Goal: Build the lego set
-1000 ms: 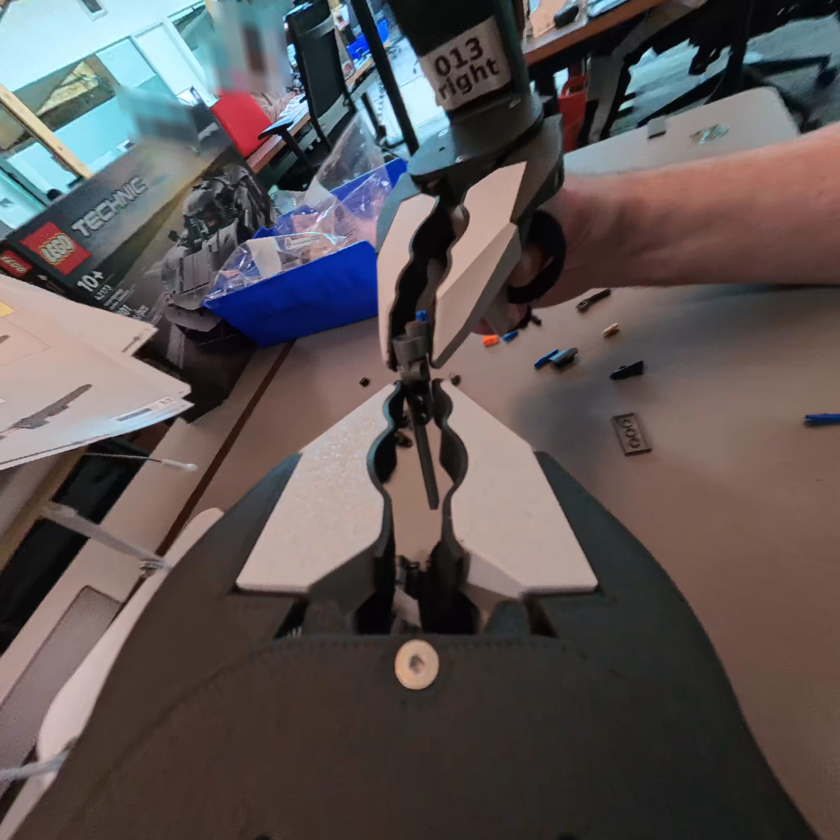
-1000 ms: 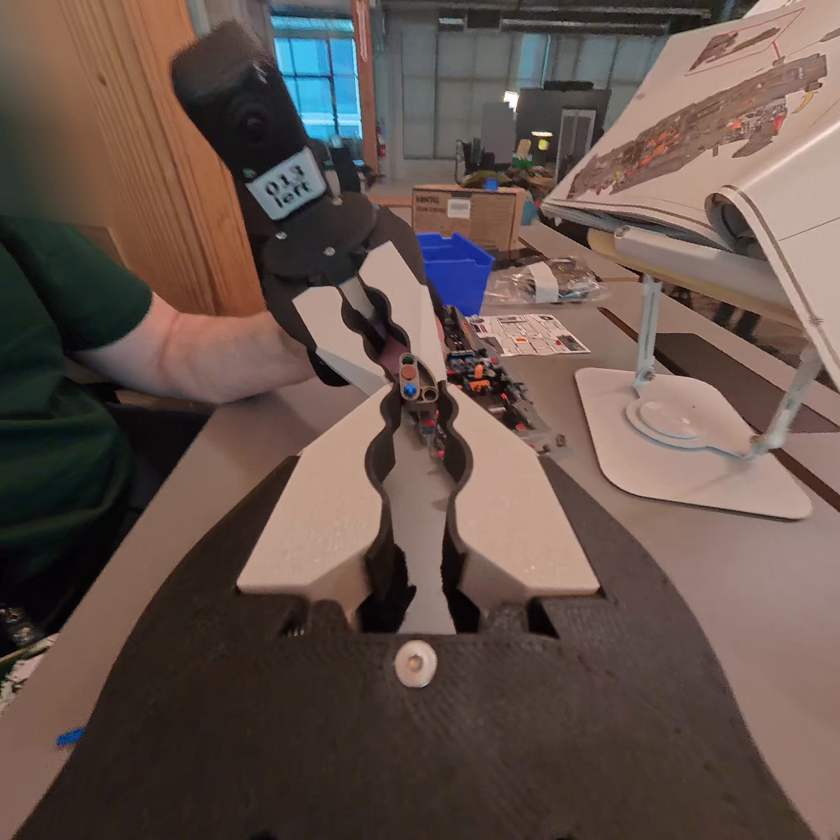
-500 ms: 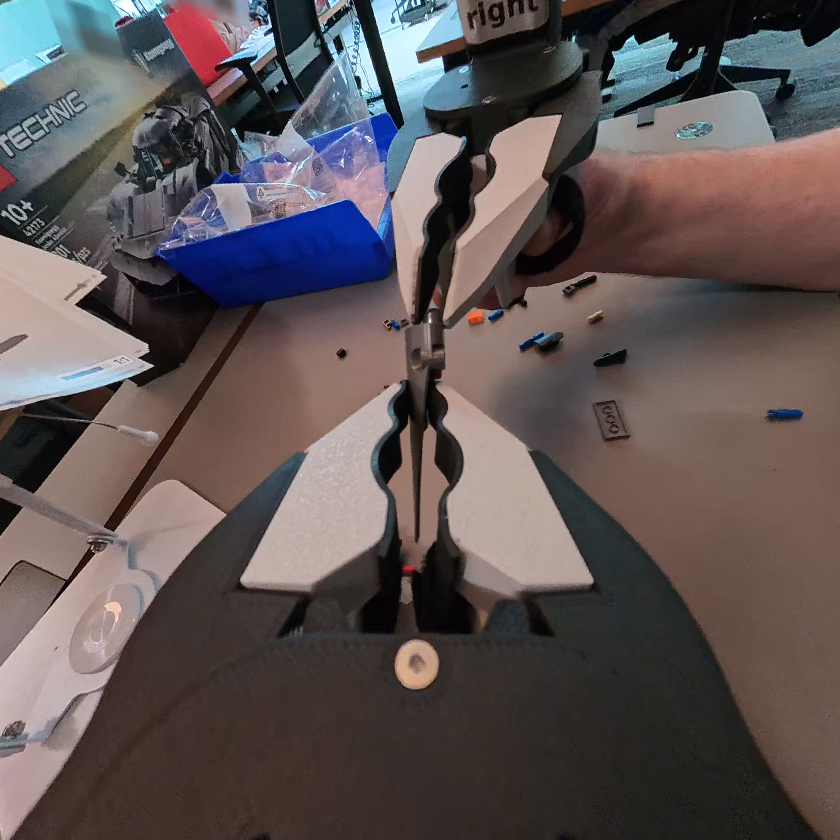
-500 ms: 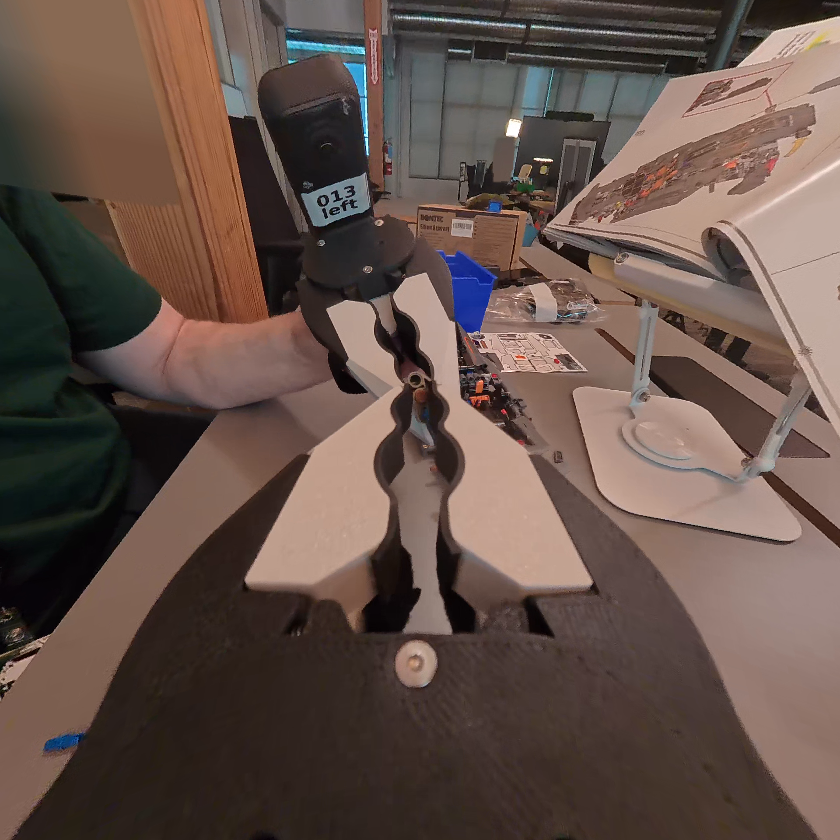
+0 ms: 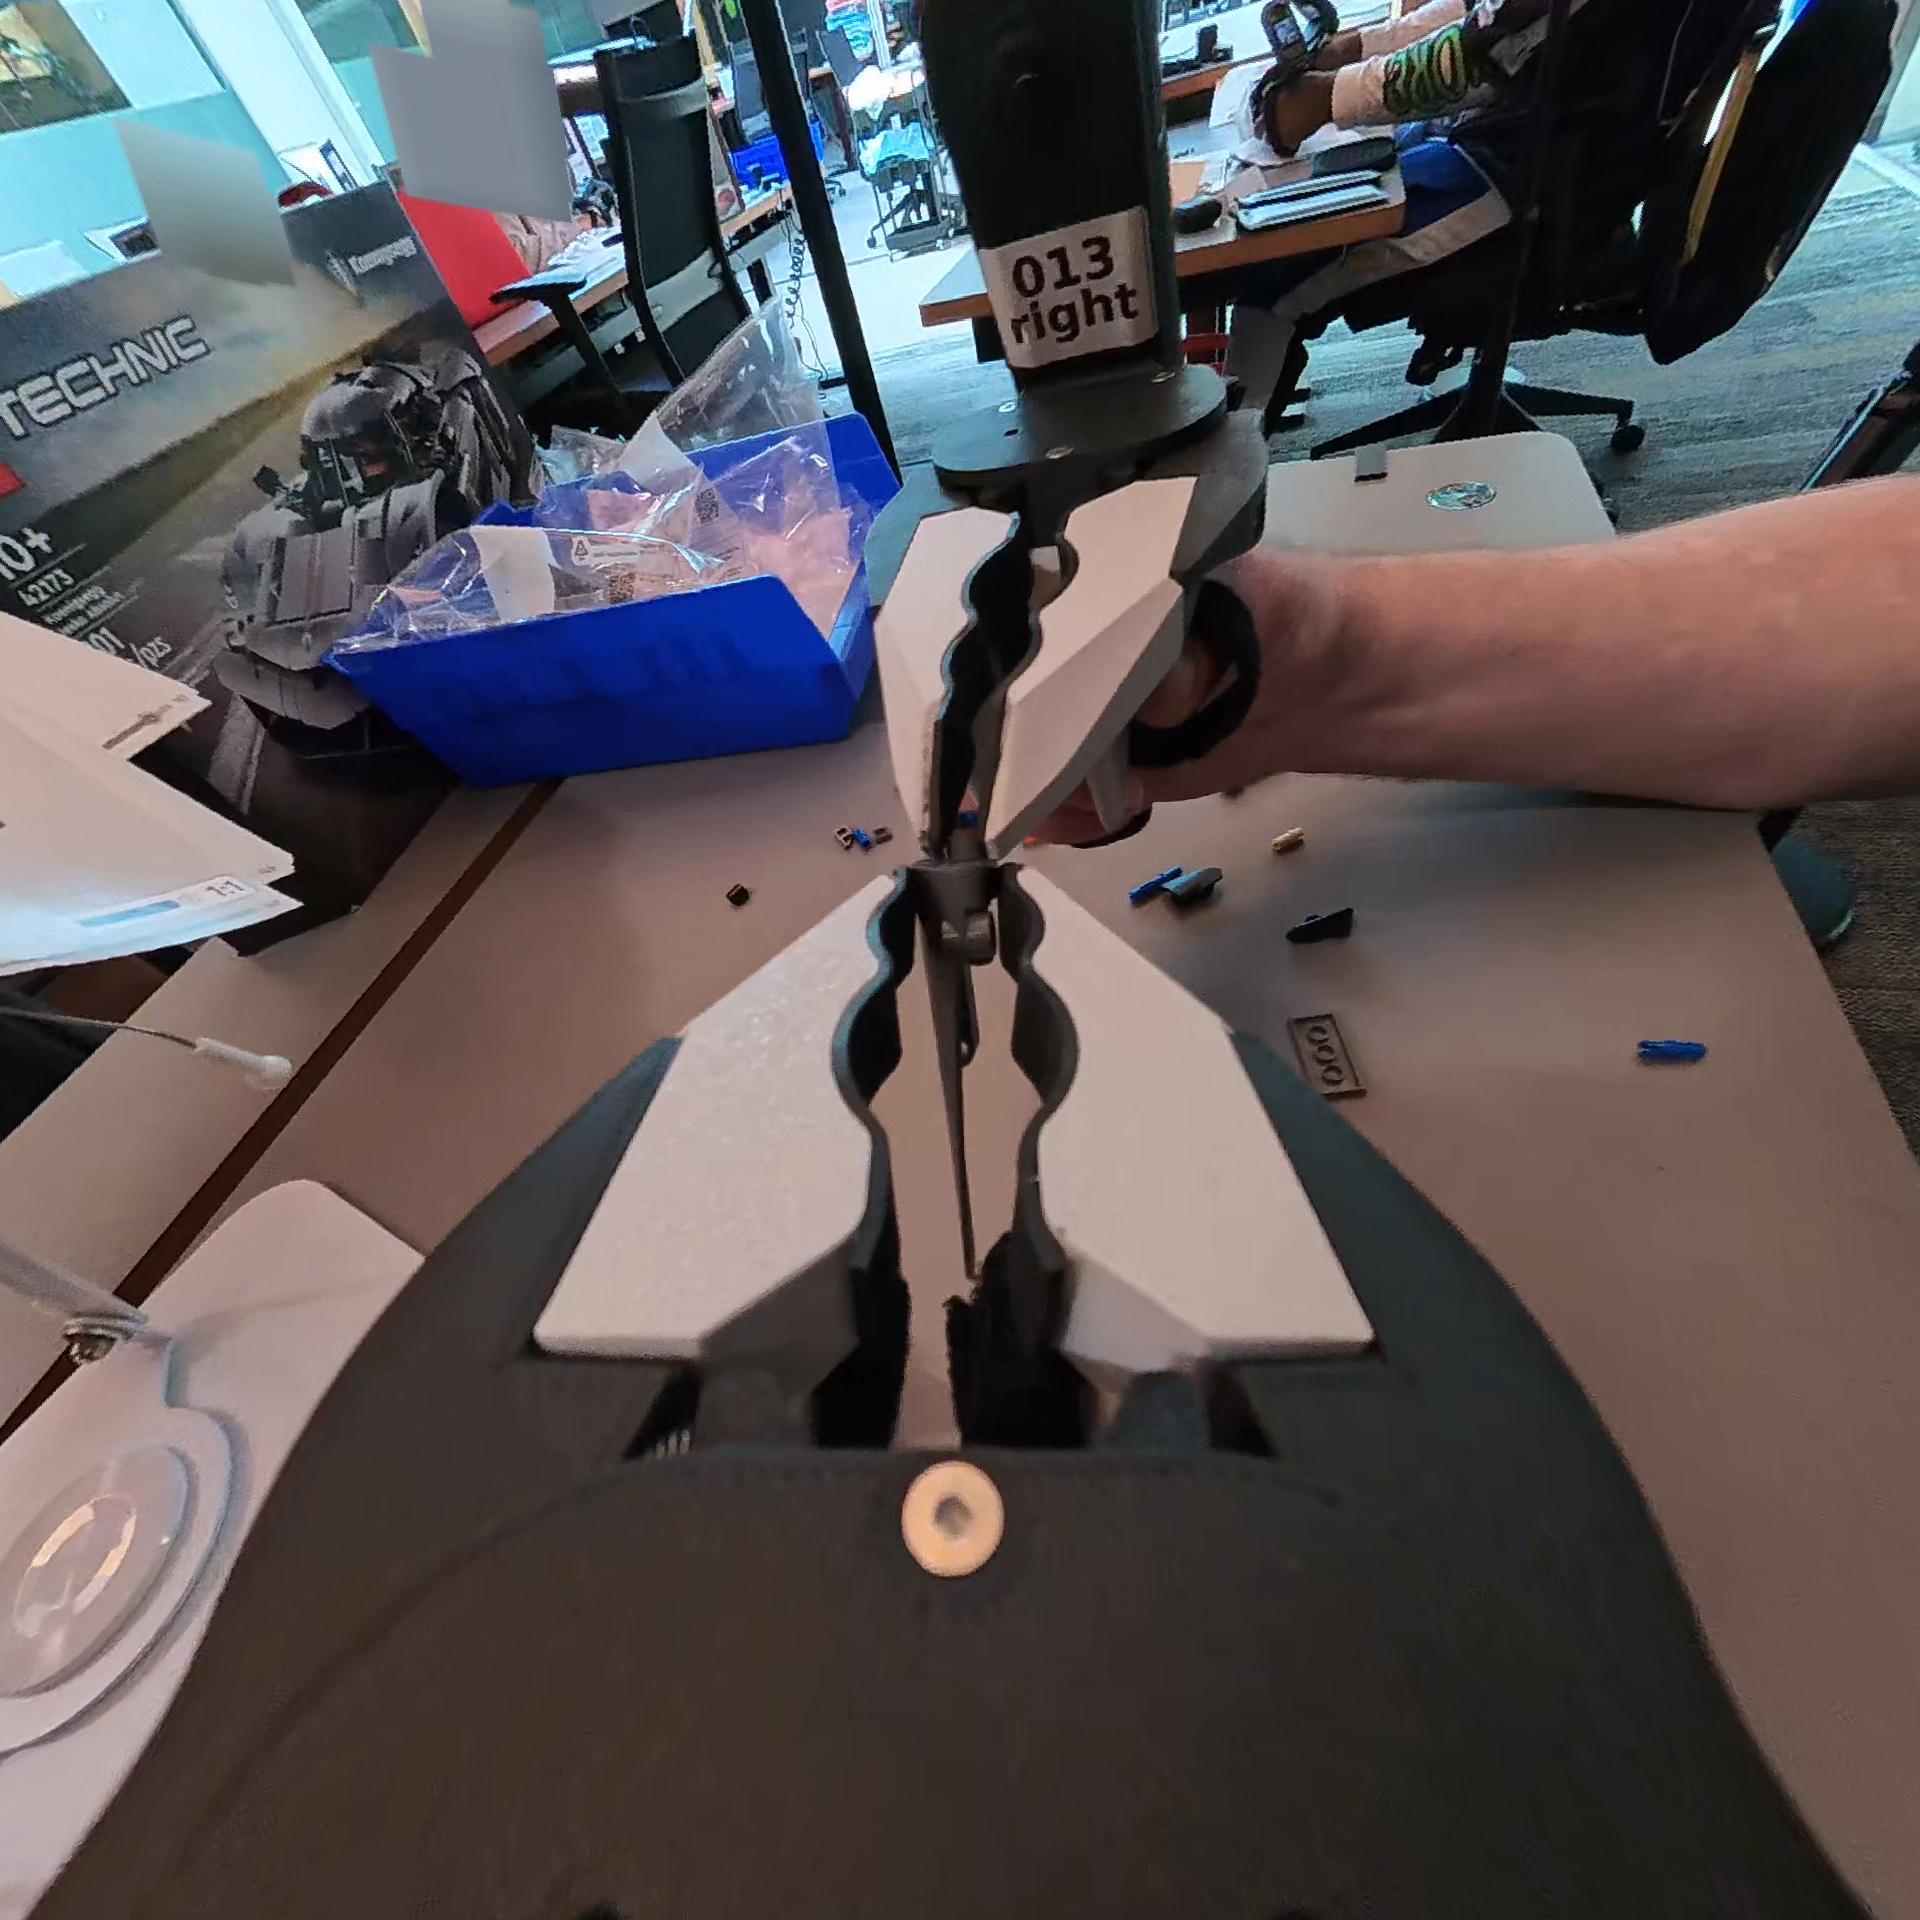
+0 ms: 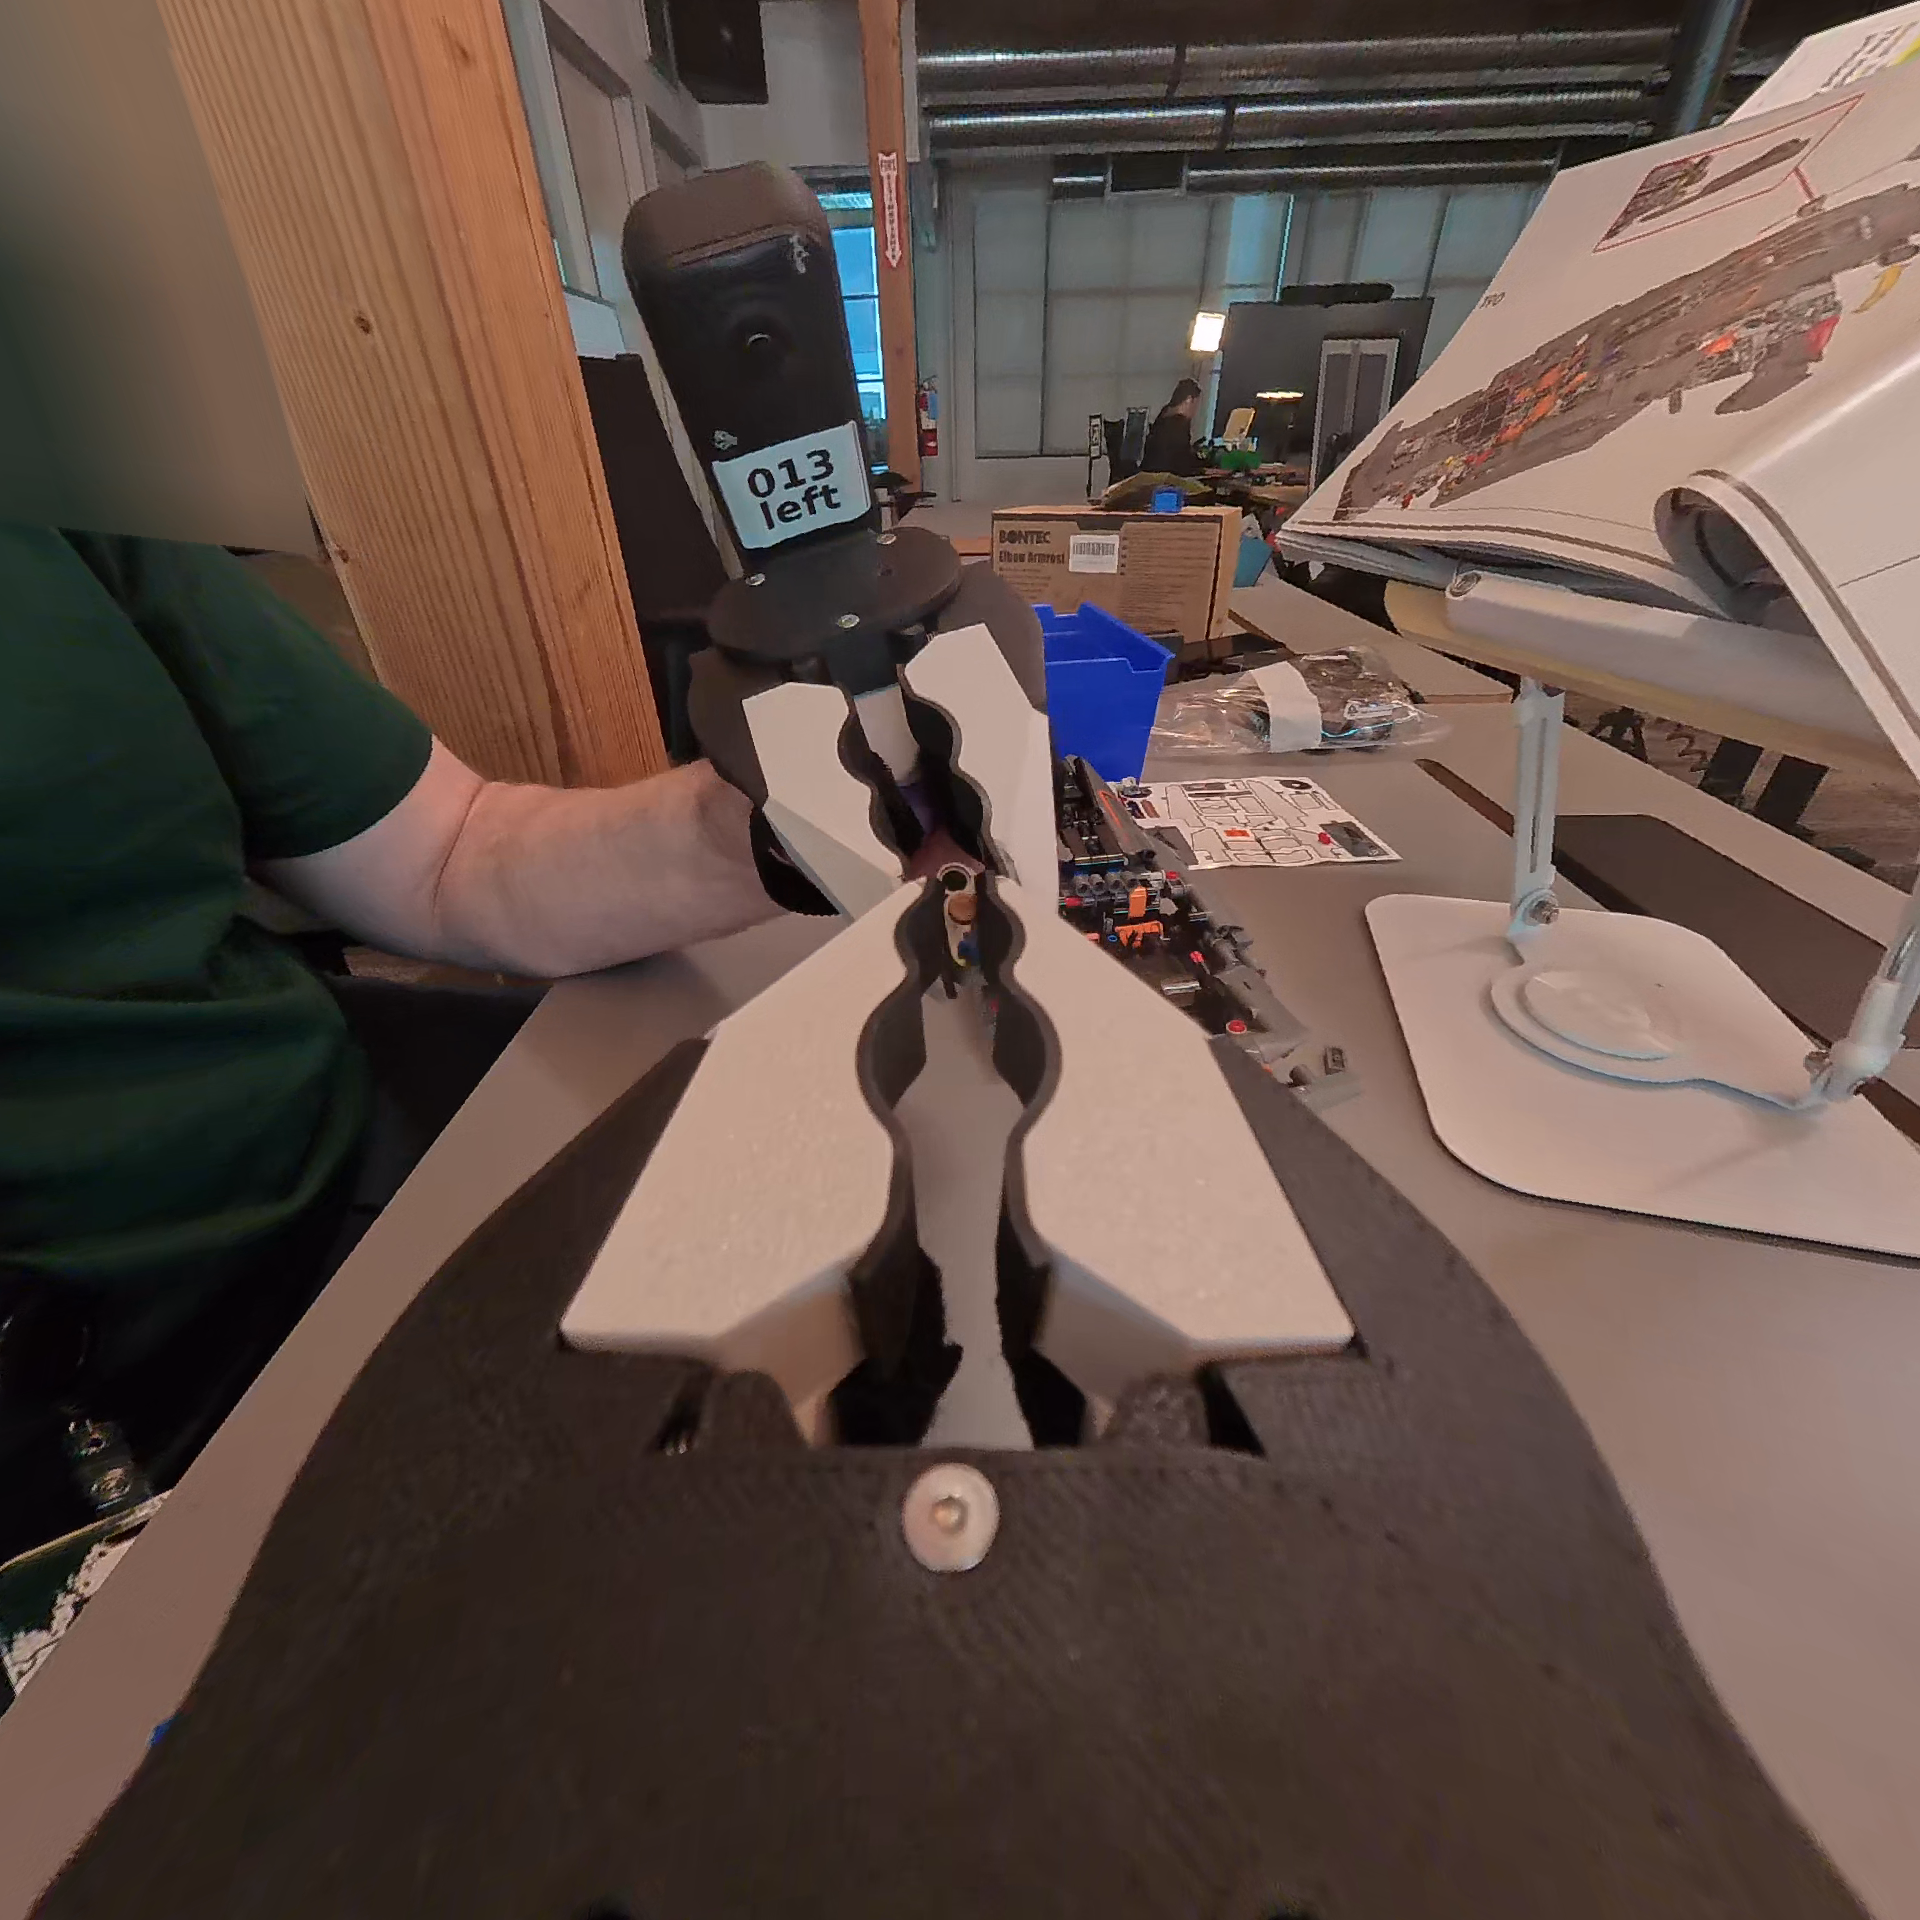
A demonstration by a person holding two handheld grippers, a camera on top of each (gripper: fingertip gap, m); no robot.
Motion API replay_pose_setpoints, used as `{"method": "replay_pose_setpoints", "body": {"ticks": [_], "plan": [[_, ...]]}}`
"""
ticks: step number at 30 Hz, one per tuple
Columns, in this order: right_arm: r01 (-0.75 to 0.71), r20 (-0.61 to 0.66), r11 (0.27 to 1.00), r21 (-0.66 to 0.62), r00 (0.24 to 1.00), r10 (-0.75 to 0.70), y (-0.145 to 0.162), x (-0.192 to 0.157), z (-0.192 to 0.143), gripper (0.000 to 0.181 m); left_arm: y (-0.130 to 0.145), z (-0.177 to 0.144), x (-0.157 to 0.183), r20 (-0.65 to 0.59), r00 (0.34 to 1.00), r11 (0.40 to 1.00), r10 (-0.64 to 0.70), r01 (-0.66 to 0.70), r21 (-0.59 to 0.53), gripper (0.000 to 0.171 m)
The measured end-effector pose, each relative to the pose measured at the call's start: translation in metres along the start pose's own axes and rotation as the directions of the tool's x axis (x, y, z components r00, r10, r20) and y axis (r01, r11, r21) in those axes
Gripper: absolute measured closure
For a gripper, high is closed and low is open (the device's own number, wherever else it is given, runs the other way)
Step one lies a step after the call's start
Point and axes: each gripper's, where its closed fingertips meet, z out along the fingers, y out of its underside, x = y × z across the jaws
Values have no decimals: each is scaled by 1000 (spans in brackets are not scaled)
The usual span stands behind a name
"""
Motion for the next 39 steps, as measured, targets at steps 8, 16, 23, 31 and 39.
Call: {"method": "replay_pose_setpoints", "body": {"ticks": [8, 16, 23, 31, 39], "plan": [[72, -239, 997, 38, 969, -61, -40, 31, -59, 166, 14, -8, -10, 64, 995, 992, 78, -71, -107, 158], [-132, -539, 855, -501, 821, -189, 33, 36, -142, 173, 34, -10, -5, 44, 990, 967, 132, -119, -226, 158], [-339, -622, 655, -675, 739, -259, 131, 31, -176, 173, 46, -5, -3, 31, 992, 970, 121, -111, -216, 158], [-407, -638, 632, -659, 747, -185, 157, 25, -186, 171, 52, -4, -4, 22, 991, 966, 131, -123, -229, 158], [-423, -641, 641, -640, 754, -142, 165, 28, -179, 179, 58, -4, -4, 23, 991, 963, 131, -122, -240, 158]]}}
